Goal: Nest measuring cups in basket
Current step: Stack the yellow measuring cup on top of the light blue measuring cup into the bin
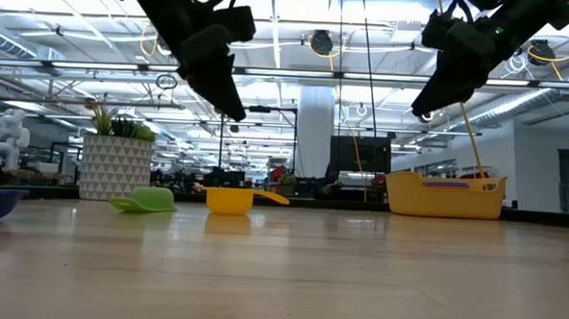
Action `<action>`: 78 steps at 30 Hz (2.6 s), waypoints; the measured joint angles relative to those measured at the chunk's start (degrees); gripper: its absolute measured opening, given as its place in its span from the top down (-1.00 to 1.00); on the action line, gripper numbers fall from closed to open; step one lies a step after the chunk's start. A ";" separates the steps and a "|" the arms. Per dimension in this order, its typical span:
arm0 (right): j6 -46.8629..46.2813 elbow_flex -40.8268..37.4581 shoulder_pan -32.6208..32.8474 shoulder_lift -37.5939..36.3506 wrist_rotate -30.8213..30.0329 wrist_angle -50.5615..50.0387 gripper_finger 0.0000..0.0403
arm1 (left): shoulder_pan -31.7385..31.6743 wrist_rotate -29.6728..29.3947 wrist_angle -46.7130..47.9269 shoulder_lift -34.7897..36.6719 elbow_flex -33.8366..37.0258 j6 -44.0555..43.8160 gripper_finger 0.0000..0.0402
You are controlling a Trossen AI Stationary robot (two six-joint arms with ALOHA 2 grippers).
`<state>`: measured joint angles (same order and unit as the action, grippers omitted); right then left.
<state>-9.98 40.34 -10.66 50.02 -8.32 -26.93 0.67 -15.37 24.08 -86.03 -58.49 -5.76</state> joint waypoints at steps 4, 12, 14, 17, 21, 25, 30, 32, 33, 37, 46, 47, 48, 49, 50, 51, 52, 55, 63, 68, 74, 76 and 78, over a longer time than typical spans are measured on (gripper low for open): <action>-0.08 0.00 0.76 -0.02 -0.41 -0.03 0.29 | -1.53 -0.12 2.35 1.46 0.09 -2.43 0.28; 0.18 0.00 1.41 0.02 -0.50 1.07 0.29 | -5.99 1.66 3.70 3.81 0.02 -8.01 0.28; 0.18 0.00 1.41 0.00 -0.51 2.28 0.29 | -8.44 7.36 2.71 3.51 0.04 -8.86 0.28; 0.19 0.00 1.41 0.00 -0.48 4.05 0.29 | -12.23 13.68 2.86 1.86 0.04 -8.53 0.28; 0.52 0.00 1.41 0.00 -0.46 5.09 0.29 | -16.34 14.06 1.26 -0.47 0.03 -8.96 0.28; 2.37 0.00 1.41 0.00 -0.46 5.62 0.29 | -19.03 19.02 -1.36 -3.40 0.05 -7.79 0.25; 3.66 0.00 1.39 0.02 -0.51 5.73 0.29 | -20.21 25.78 -7.10 -7.80 0.03 -8.50 0.00; 3.66 0.00 1.39 0.00 -0.52 5.74 0.29 | -20.27 26.38 -7.57 -9.54 -0.60 -9.48 -0.15; 3.66 0.00 1.39 0.00 -0.52 5.74 0.29 | -20.42 26.52 -7.24 -10.33 -1.08 -9.62 -0.22; 3.66 0.00 1.39 0.00 -0.52 5.74 0.29 | -21.03 26.50 -7.31 -13.58 -2.29 -8.49 -0.46; 4.03 0.00 1.39 0.00 -0.53 5.71 0.29 | -22.89 32.02 -7.47 -18.68 -2.90 -9.76 -0.58; 4.42 0.00 1.39 0.00 -0.55 5.71 0.29 | -22.87 32.69 -7.74 -18.81 -2.90 -9.72 -0.56; 4.77 0.00 1.39 0.00 -0.55 5.70 0.29 | -22.80 33.30 -7.70 -18.88 -2.90 -9.44 -0.53; 4.90 0.00 1.39 0.00 -0.55 5.72 0.29 | -22.82 33.57 -7.57 -18.88 -2.90 -9.02 -0.50; 4.90 0.00 1.39 0.00 -0.55 5.72 0.29 | -22.82 33.57 -7.67 -18.88 -2.90 -8.46 -0.46; 4.91 0.00 1.39 0.00 -0.55 5.70 0.29 | -22.84 33.56 -7.81 -18.99 -2.92 -7.93 -0.42; 4.92 0.00 1.39 0.00 -0.55 5.71 0.29 | -22.87 33.59 -7.81 -19.10 -2.92 -7.51 -0.38; 4.92 0.00 1.39 0.00 -0.55 5.72 0.29 | -22.86 33.55 -7.67 -19.27 -2.92 -5.80 -0.25; 4.92 0.00 1.39 0.00 -0.55 5.70 0.29 | -22.32 35.01 -8.15 -19.68 -2.92 -2.19 0.20; 5.00 0.00 1.39 0.00 -0.55 5.70 0.29 | -21.53 36.35 -8.31 -19.68 -2.92 2.09 0.52; 5.34 0.02 1.39 0.00 -0.57 5.70 0.29 | -20.76 36.43 -8.27 -19.62 -2.92 6.56 0.96; 5.34 0.02 1.39 0.00 -0.57 5.70 0.29 | -20.72 36.47 -8.14 -19.45 -2.92 6.62 0.96; 5.35 0.02 1.39 0.01 -0.57 5.70 0.29 | -20.76 36.46 -7.54 -19.22 -2.92 6.61 0.98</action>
<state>-4.64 40.36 -9.28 50.03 -8.88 -21.23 -20.10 21.09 16.54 -105.25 -61.41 0.85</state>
